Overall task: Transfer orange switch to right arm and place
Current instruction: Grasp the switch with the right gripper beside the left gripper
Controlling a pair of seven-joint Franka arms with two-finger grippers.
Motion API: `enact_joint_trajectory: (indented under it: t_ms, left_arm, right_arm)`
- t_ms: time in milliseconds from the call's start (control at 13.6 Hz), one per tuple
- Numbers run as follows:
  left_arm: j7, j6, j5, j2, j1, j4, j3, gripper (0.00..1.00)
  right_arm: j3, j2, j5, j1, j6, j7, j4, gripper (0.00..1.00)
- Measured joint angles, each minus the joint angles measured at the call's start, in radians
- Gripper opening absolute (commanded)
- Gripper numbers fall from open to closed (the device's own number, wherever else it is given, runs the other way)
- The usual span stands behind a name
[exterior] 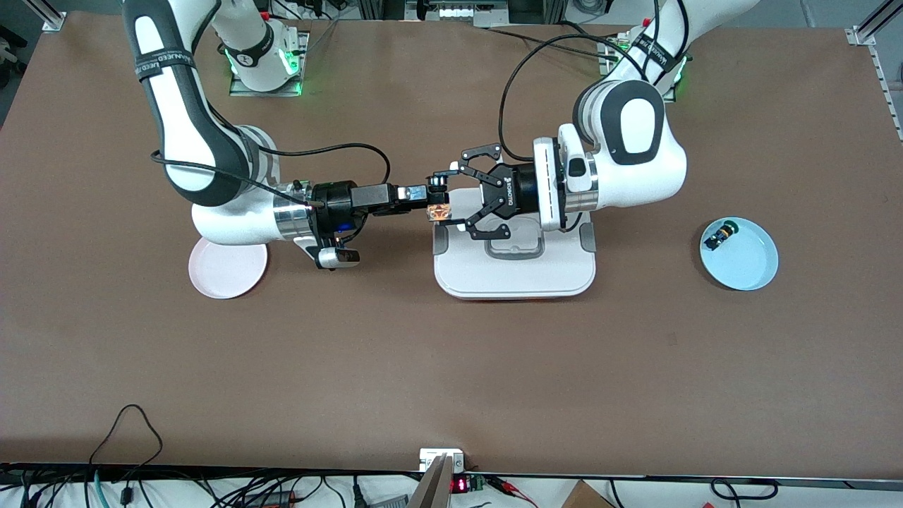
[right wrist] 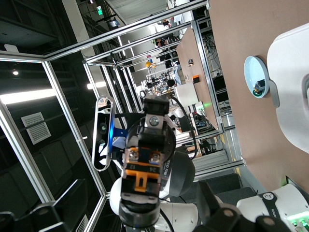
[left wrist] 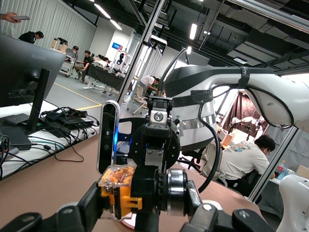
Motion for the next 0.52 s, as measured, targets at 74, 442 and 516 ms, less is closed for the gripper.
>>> enact_joint_trajectory:
  t_ms: [74,442,516]
  left_arm:
    - [0.000,0.000,0.000,0.000,0.000,0.000,0.000,0.00]
    - [0.000,0.001,0.000,0.000,0.000,0.001,0.001,0.00]
    - [0.000,0.001,0.000,0.000,0.000,0.001,0.001,0.00]
  right_arm:
    - [0.000,0.005,0.000,0.000,0.001,0.000,0.010,1.00]
    - [0.000,0.049,0.000,0.000,0.002,-0.006,0.051,0.56]
    - [0.000,0.052,0.000,0.000,0.001,-0.021,0.054,0.45]
